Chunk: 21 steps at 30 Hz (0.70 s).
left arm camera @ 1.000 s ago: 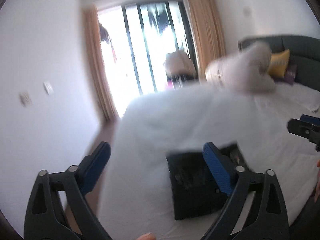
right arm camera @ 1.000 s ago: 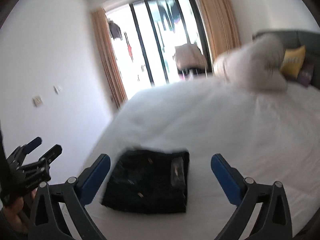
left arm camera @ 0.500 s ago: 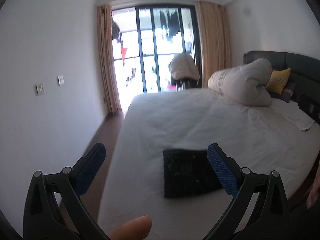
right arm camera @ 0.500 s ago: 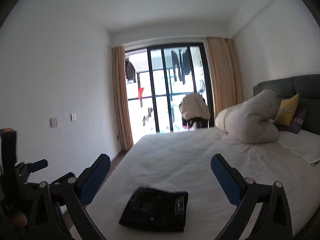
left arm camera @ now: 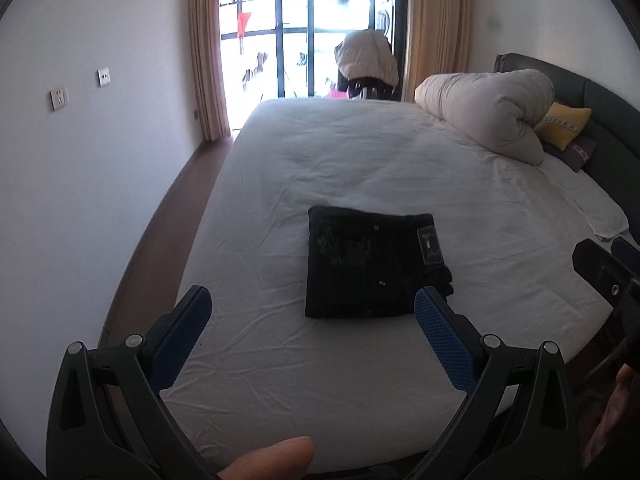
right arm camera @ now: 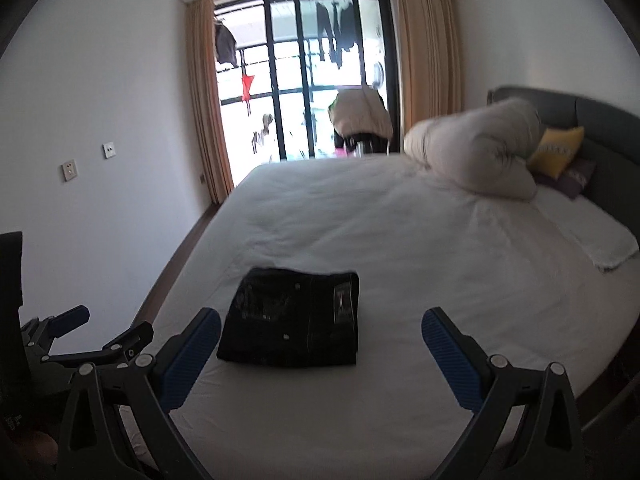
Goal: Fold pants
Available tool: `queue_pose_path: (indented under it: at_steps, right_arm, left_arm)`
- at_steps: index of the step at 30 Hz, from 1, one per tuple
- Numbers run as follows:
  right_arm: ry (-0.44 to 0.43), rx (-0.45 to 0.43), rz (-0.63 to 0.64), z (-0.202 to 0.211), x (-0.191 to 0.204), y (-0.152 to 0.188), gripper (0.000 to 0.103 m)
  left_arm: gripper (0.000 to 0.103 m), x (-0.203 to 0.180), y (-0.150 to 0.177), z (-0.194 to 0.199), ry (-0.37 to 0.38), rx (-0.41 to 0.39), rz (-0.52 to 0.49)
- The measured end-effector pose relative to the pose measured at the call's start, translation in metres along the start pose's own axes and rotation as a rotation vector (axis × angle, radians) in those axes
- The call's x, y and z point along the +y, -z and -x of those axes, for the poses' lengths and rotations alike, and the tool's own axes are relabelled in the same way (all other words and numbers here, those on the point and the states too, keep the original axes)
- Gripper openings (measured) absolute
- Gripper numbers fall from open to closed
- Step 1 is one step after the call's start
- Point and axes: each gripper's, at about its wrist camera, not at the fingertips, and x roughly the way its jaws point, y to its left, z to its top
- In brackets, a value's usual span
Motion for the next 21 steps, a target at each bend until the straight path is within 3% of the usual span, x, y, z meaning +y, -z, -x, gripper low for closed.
queue_pose_path:
  at_steps: [6,21]
  right_arm:
    - [0.019,0.071,0.0,-0.013,0.001,0.007,0.103]
    - [0.013,0.131,0.012,-0.026,0.008,0.018,0.103]
  left_arm:
    - [0.103,-0.001,0.002,-0.033,0.003,0.047,-0.001]
    - [0.103,0.009,0.004,-0.056,-0.008,0.085,0.012]
